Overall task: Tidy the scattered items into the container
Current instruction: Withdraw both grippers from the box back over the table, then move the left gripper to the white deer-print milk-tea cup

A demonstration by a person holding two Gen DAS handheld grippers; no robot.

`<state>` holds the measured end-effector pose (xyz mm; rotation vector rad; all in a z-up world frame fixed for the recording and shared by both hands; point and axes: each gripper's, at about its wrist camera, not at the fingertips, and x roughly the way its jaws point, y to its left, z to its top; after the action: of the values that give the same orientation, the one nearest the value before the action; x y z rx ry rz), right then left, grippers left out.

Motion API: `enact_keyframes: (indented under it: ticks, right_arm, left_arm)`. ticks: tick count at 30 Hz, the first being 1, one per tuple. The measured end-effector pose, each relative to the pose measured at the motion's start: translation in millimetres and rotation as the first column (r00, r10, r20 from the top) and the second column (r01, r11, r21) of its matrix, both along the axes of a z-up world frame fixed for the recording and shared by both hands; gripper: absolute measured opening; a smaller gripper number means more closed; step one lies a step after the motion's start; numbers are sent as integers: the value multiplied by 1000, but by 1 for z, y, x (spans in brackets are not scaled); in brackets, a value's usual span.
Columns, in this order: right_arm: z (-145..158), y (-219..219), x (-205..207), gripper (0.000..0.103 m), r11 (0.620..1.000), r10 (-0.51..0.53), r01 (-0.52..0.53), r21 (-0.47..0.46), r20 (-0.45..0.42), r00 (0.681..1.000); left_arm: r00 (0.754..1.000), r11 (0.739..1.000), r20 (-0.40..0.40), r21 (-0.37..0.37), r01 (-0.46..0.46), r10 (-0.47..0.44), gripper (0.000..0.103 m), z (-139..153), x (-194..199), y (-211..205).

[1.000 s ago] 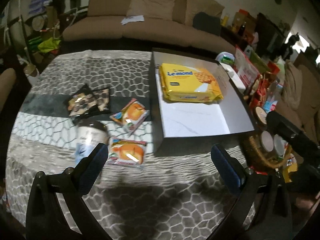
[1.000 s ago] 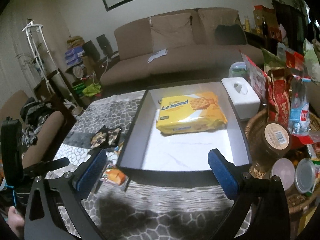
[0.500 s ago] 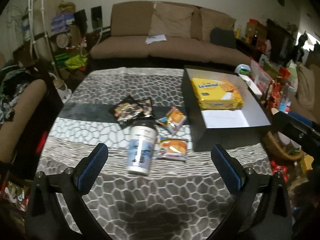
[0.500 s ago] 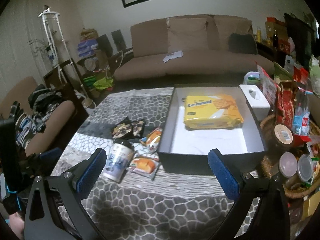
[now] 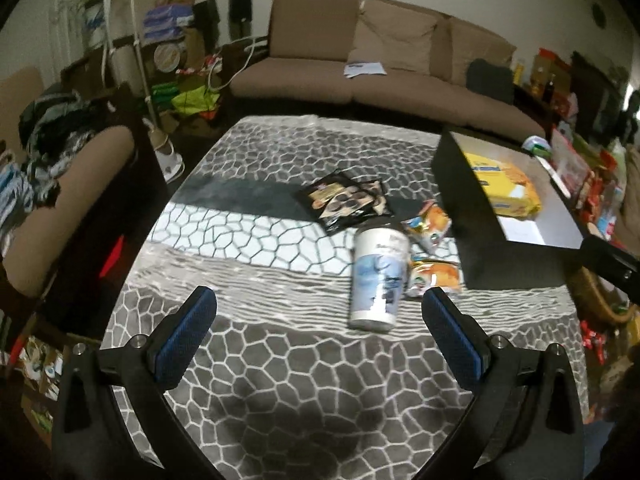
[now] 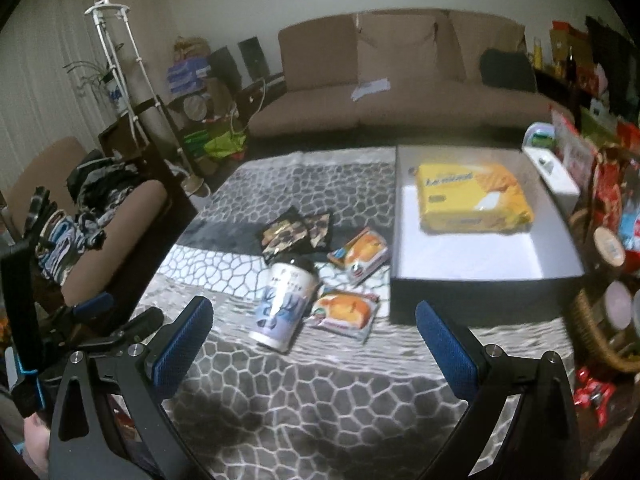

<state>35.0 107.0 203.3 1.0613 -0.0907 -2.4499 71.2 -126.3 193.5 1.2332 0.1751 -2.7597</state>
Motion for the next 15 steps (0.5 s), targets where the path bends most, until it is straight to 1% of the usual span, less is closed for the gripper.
enact_keyframes:
  ticks: [3,6,11,15]
  right_arm:
    - [-16,-7,-8,103,1000,1,1,-30,51,999]
    - [-29,-11,-13,103,998,-6,11,-58,86,996]
    - [-55,-10,-22,103,996,-41,52,-79,136,990]
    - [-75,-9,-30,103,991,-62,82,-105,185,981]
  left_arm:
    - [1000,1000,15,24,-6,6,103,-16,-2,-13]
    - [999,999,50,39,-1,-1,103,-39,-6,-19]
    - [996,998,90,63,9,-14,103,-72,-18,-16]
    - [992,996,116,80,37,-46,103,-98,-33,-3]
